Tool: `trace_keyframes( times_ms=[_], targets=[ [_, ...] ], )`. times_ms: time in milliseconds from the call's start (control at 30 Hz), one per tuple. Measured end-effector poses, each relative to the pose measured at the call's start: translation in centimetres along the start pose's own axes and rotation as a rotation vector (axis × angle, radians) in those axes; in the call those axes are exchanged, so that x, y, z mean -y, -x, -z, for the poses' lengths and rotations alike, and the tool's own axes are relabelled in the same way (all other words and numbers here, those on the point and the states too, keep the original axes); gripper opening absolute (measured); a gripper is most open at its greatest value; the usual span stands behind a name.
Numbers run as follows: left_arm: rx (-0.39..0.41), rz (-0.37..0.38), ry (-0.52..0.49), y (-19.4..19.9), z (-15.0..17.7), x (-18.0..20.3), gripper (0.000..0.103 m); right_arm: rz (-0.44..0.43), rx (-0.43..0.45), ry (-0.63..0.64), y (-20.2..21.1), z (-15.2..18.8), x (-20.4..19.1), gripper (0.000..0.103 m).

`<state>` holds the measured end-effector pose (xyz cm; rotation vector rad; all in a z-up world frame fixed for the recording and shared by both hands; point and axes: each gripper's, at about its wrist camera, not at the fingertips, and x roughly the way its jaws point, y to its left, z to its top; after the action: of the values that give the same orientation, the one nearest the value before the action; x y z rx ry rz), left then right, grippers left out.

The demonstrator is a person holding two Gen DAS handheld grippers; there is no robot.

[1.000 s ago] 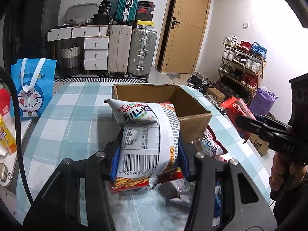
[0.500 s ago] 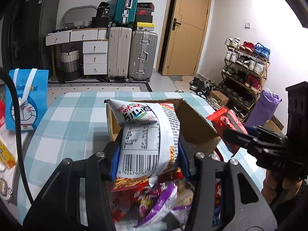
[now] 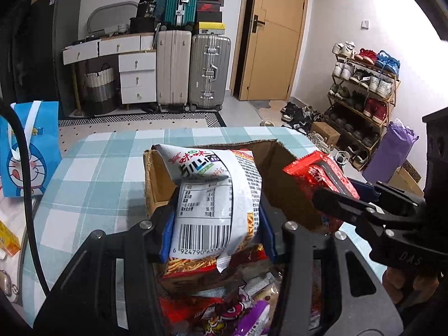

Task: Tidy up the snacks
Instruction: 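Carry both bags over the cardboard box and open both grippers to drop them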

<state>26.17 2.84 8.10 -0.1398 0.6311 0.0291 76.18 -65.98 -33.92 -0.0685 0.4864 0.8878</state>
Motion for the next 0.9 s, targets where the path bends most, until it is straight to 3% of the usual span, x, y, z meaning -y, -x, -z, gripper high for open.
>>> trace_keyframes(
  times_ms=[400, 567, 633, 667, 733, 767, 800, 900],
  targets=[
    [-0.041, -0.022, -0.004, -5.4, -0.9, 0.1, 0.046, -0.005, -0.034, -0.013, -3.5, -0.3, 0.4, 0.049],
    [-0.040, -0.008, 0.005, -5.3, -0.9, -0.2, 0.046, -0.013, -0.033, -0.029, -3.2, -0.2, 0.6, 0.052],
    [-0.037, -0.017, 0.000, -4.7, -0.7, -0.6, 0.050, -0.010, -0.024, -0.015, -2.5, -0.1, 0.6, 0.052],
    [-0.035, -0.015, -0.006, -4.2, -0.4, -0.8, 0.058, -0.006, -0.022, -0.006, -2.2, -0.1, 0.5, 0.052],
    [-0.010, -0.029, -0.021, -3.1, -0.2, -0.7, 0.078, 0.017, -0.014, 0.011, -1.3, 0.1, 0.3, 0.056],
    [0.005, -0.031, -0.030, -2.4, 0.0, -0.6, 0.085, 0.024, -0.013, 0.017, -0.8, 0.3, 0.2, 0.065],
    [0.024, -0.036, -0.040, -1.6, -0.1, -0.6, 0.086, 0.026, -0.013, 0.020, -0.5, 0.4, 0.1, 0.077],
    [0.032, -0.027, -0.042, -0.4, 0.2, -0.6, 0.087, 0.023, -0.003, 0.028, 1.1, 1.1, -0.1, 0.088]
  ],
)
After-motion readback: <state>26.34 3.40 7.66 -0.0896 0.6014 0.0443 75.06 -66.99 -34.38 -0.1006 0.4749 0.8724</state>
